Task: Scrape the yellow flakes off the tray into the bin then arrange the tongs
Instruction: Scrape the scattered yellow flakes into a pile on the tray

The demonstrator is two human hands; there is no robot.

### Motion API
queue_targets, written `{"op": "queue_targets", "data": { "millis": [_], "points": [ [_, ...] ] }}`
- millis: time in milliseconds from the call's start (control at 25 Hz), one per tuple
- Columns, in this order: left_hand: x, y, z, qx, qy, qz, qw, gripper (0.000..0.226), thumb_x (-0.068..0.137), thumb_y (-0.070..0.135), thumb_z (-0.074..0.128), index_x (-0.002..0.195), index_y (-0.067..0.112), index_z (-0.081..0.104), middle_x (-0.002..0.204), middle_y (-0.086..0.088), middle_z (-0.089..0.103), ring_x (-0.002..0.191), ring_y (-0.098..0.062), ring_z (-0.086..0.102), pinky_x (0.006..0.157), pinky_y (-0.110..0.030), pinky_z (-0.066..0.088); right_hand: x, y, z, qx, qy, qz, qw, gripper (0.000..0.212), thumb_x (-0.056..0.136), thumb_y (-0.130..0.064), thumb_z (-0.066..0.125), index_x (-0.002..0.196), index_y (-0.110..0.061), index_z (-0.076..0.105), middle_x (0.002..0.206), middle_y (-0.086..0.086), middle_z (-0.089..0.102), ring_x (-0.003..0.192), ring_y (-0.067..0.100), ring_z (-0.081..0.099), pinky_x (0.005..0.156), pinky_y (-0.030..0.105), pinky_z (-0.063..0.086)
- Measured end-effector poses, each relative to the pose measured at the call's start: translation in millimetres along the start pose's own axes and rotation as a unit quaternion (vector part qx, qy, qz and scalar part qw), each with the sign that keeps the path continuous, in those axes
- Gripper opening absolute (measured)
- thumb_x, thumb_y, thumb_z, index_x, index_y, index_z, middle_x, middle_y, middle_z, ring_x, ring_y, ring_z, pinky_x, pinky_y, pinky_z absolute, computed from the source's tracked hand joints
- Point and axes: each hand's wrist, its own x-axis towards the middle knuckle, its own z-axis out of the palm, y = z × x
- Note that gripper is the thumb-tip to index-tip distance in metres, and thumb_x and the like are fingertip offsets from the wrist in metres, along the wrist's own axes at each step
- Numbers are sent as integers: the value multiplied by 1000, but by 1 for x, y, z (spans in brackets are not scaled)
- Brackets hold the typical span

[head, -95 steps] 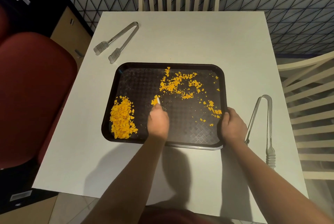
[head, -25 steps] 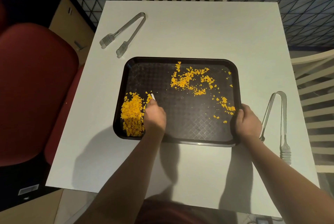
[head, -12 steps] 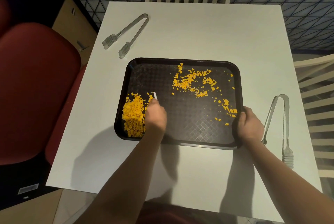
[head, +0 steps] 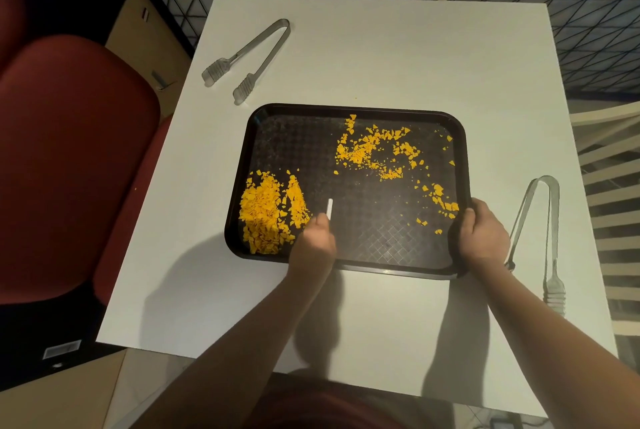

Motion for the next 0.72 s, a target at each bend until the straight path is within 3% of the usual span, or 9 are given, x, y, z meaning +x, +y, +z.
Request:
{"op": "queue_targets", "data": {
  "millis": [80,160,200,280,440,480,560,600,720],
  "points": [
    [-3,-16,-3,-10,-25,-37,999,8,73,-14,62,77,-8,61,64,-17,59,50,-26,58,42,-26,47,0,0,0,-1,-1,1,1000,52,86,-36,21,121,-15,52,102,19,65,90,44,58,74,38,43],
    [1,-24,-10,-67,-54,-212,974,11,87,-3,46,93,-2,55,81,-18,61,70,-31,62,57,-31,46,0,0,0,-3,0,1,1000,51,86,-36,21,120,-15,53,101,19,66,89,43,58,74,38,43],
    [1,-26,-12,-72,-48,-249,965,13,89,-1,42,94,-1,54,85,-19,62,75,-33,63,60,-32,47,0,0,0,-4,1,2,1000,51,86,-36,21,120,-15,53,101,19,66,89,43,58,74,38,43],
    [3,-25,-15,-66,-14,-213,975,14,90,-4,42,92,-6,56,83,-23,63,73,-33,64,59,-33,49,0,0,0,-3,3,3,1000,51,86,-36,21,120,-15,52,101,19,66,89,43,58,74,39,43],
    [5,9,-11,-29,-5,-57,998,8,87,-6,51,84,-5,59,74,-17,59,60,-25,57,53,-31,49,-1,0,0,2,2,3,1000,51,86,-35,21,121,-15,53,101,19,66,89,43,58,75,39,43],
    [8,14,-6,-17,-36,-50,998,8,88,-4,50,89,-5,58,79,-16,60,65,-26,60,59,-32,51,-1,0,0,3,2,1,1000,51,86,-35,21,120,-15,53,101,19,66,89,43,58,74,38,43],
    [17,17,-4,-4,-126,-132,983,17,95,5,41,107,0,52,99,-14,59,89,-26,62,77,-30,48,-1,0,-1,3,2,1,1000,51,85,-35,21,120,-15,53,100,19,66,89,43,57,73,38,42],
    [18,15,-6,4,-142,-150,978,19,96,7,39,110,1,50,103,-13,59,93,-25,62,79,-28,47,-1,0,-1,3,2,1,1000,51,85,-35,21,120,-15,53,100,20,65,89,43,57,73,38,41],
    [8,0,-12,11,-56,-64,996,9,83,-9,55,90,-5,59,77,-15,60,63,-23,61,55,-27,49,0,0,0,4,1,-2,1000,50,85,-35,21,118,-14,53,99,20,65,87,43,57,72,37,41]
  ]
}}
